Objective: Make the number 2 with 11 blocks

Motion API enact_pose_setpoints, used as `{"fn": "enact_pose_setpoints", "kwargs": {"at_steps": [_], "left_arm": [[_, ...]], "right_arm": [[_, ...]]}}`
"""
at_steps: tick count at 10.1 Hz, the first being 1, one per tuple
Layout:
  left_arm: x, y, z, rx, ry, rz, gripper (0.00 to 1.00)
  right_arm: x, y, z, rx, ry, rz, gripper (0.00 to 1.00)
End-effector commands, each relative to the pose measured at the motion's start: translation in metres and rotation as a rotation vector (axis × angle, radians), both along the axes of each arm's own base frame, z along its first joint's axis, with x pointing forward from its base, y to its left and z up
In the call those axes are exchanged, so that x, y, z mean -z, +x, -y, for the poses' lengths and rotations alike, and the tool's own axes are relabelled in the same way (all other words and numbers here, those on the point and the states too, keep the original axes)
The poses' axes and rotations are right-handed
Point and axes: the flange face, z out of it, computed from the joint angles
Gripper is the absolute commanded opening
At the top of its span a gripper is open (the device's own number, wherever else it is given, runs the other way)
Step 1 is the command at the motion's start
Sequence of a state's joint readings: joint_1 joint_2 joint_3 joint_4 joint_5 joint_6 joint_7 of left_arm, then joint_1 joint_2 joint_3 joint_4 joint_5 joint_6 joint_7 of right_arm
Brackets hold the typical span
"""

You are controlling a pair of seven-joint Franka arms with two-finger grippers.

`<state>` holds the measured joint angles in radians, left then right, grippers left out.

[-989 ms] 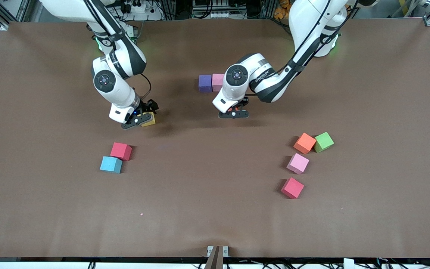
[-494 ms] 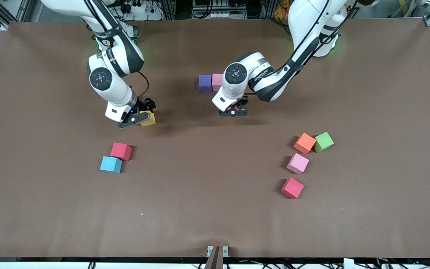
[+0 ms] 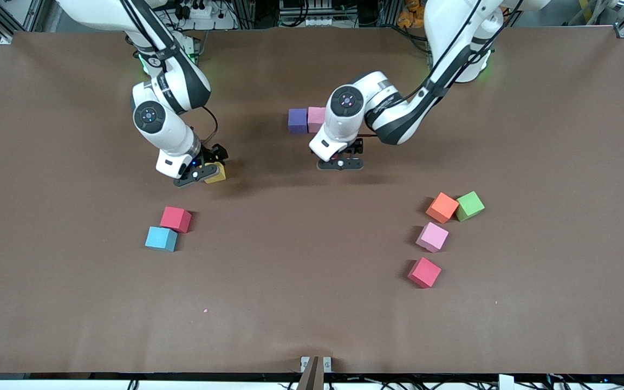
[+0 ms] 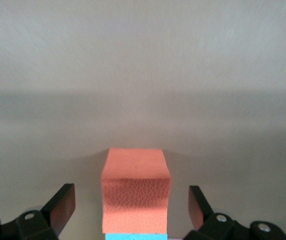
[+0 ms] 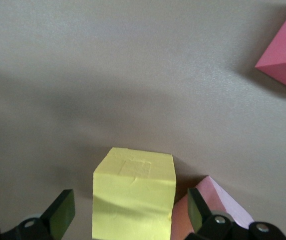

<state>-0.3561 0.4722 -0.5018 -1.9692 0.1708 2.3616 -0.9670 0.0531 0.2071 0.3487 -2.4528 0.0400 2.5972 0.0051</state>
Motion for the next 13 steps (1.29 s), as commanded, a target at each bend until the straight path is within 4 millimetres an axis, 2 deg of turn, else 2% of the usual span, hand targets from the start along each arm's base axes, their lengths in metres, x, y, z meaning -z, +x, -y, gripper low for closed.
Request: {"fn": "enact_pose_setpoints", "kwargs": {"at_steps": [1, 2, 4, 6, 7, 10, 11, 12, 13], "left_arm": [[-0.039, 0.014, -0.017, -0.049, 0.006, 0.067, 1.0], [-0.049, 0.037, -0.036, -0.099, -0.003, 0.083, 1.0], [-0.057, 0.073, -0.075, -0.146, 0.001, 0.108, 1.0], [-0.052, 0.103, -0.116, 0.006, 0.008, 0.116, 1.0], [-0.052, 0.116, -0.137, 0.096, 0.017, 0.128, 1.0], [-0.055, 0.137, -0.187, 0.345, 0.064, 0.126, 1.0], [-0.052, 0.146, -0.21, 0.439, 0.077, 0.12, 1.0], [-0.048, 0.15, -0.225, 0.521, 0.082, 0.111, 1.0], [-0.041, 0.149, -0.235, 0.57, 0.083, 0.094, 1.0]], "right_arm": [[0.021, -0.005, -0.001, 0.006, 0.019, 0.009, 1.0], [0.027, -0.007, -0.001, 0.006, 0.022, 0.007, 1.0], [0.026, -0.008, 0.001, 0.006, 0.017, -0.002, 1.0], [0.028, -0.008, 0.004, 0.011, 0.014, -0.013, 0.98], [0.03, -0.011, 0.004, 0.01, 0.008, -0.029, 0.93], [0.028, -0.011, 0.006, 0.009, 0.0, -0.041, 0.51], [0.02, -0.008, 0.004, -0.003, -0.003, -0.038, 0.46], [0.002, 0.001, -0.002, -0.03, -0.006, -0.014, 0.4], [-0.016, 0.014, -0.014, -0.098, -0.018, 0.012, 0.39]]}}
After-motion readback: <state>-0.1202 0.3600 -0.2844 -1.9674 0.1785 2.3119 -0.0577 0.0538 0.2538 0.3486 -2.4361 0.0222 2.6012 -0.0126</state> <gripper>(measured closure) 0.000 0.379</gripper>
